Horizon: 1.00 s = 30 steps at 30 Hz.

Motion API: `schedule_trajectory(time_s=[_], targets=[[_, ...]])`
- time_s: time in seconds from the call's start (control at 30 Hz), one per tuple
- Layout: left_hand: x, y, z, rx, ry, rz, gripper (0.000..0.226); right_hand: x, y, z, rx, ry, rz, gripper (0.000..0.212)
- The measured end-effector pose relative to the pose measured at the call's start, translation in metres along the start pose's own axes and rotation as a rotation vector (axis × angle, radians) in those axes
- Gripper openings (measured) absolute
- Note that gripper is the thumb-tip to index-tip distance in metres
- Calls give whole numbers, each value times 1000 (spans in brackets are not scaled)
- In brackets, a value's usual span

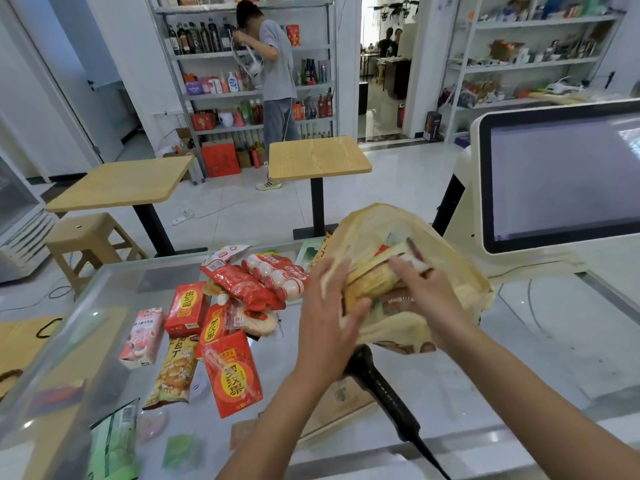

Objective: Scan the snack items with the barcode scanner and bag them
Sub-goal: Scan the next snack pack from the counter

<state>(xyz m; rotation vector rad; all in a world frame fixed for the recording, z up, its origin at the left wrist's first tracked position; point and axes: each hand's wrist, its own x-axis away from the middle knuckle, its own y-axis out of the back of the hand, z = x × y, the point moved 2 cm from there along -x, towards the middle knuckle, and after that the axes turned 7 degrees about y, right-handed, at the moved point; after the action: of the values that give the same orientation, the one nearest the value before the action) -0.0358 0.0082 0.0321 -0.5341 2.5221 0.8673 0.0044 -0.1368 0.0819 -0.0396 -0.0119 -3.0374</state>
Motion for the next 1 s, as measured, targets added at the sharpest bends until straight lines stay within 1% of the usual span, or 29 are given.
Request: schedule_trajectory(time_s=[0.03,0.07,0.1,0.17,0.2,0.23,0.3,0.33,0.37,0.43,0.47,0.5,0.57,0.6,0.63,0.7,0.73,0.8,0.83,0.87,0.9,0.93,0.97,1.0], targets=[[-11,-2,6,30,158,-7,63,-11,11,4,27,39,-61,15],[-23,-5,15,-9,288,-3,67,-23,21,7,80,65,-90,15],[-33,-8,25,-135,367,45,73,-33,29,9,151,73,-83,15],[-44,-19,42,-385,437,224,81,-51,36,4,296,31,-9,19],[-46,-23,48,-438,462,300,79,-58,36,-1,361,5,20,21],[-48,-27,53,-433,485,325,69,-64,33,-6,426,-16,44,22],[-53,-26,56,-329,521,239,35,-73,23,-17,507,-62,79,28],[-55,-24,57,-267,536,179,23,-78,17,-23,500,-94,91,31],[-58,-22,56,-205,540,126,17,-83,11,-27,469,-123,101,35],[-63,-19,53,-88,523,44,14,-93,-1,-36,445,-151,97,40],[-64,-18,51,-51,510,24,13,-97,-6,-39,514,-115,86,40],[-64,-17,49,-26,496,15,13,-100,-10,-41,677,-42,79,41],[-62,-17,47,12,462,23,13,-105,-16,-42,1100,140,21,52],[-59,-16,46,14,438,45,11,-104,-18,-41,1231,205,-10,57],[-55,-15,46,6,408,75,10,-103,-19,-40,1294,247,-38,60],[-41,-10,48,-41,332,105,17,-93,-19,-36,1303,336,-102,59],[-31,-4,50,-88,286,70,20,-85,-16,-36,1232,423,-147,53],[-9,13,56,-258,195,-115,19,-51,-6,-37,997,663,-194,33],[4,24,59,-382,182,-227,19,-29,-1,-39,904,785,-174,27],[17,34,63,-501,215,-317,26,-5,3,-43,877,874,-132,32],[30,42,69,-595,295,-378,39,18,7,-52,920,924,-77,42],[43,49,77,-651,399,-404,56,37,10,-63,1010,893,-17,47],[54,54,85,-673,506,-400,72,50,11,-77,1117,792,72,47],[64,57,91,-676,600,-374,86,58,11,-88,1231,592,163,42]])
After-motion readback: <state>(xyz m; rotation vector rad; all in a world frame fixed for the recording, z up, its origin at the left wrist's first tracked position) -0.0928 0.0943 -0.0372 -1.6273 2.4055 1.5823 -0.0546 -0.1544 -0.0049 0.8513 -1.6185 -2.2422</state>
